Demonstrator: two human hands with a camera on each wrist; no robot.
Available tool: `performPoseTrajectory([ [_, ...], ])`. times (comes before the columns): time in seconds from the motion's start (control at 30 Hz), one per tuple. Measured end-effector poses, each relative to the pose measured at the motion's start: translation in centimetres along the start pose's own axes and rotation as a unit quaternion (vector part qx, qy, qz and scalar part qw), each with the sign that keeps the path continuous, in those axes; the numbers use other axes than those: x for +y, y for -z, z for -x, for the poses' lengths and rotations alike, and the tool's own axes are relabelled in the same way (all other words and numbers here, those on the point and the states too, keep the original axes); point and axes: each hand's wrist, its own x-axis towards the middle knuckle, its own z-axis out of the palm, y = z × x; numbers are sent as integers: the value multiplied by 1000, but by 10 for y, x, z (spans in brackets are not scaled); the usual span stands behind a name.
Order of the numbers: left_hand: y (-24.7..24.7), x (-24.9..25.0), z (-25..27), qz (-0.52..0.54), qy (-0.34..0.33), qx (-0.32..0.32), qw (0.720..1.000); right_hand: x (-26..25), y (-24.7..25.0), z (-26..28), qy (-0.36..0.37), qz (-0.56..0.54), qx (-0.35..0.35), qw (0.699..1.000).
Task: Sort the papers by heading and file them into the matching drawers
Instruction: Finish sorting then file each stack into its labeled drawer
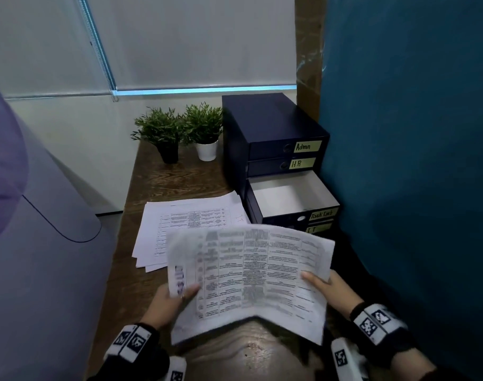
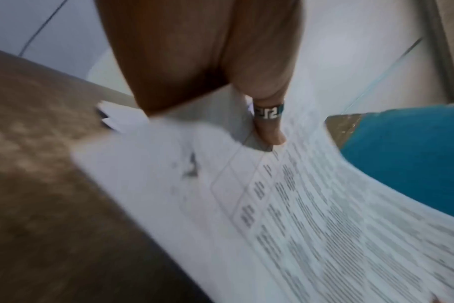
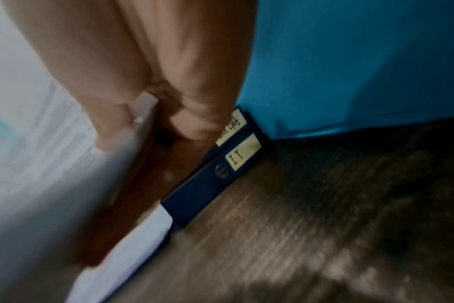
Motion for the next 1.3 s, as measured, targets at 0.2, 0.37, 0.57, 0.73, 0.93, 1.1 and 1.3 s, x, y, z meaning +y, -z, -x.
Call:
performPoseTrajectory([
  [0.2,-2,29,-36,-5,-51,50,997,-29,44,7,13,-86,93,992],
  [0.37,-8,-5,-48,-216,-26,3,976,-43,52,2,-24,-202,164,965],
  [0.57,-16,-38,-45,-572,35,-41,819,-57,36,-27,-58,-185,246,950],
  [0.73,-17,-42,-41,-593,100,-110,791,-80,24,-79,-76,-159,270,947],
  [0.93,-16,-43,-48,-598,135,-119,781,-96,19,-148,-102,-140,295,940],
  [1.1,-15,-37,-51,-582,151,-140,787,-99,13,-178,-100,-148,290,940],
  [1.3,-15,-47,-53,-587,136,-101,792,-95,-4,-176,-96,-203,209,952],
])
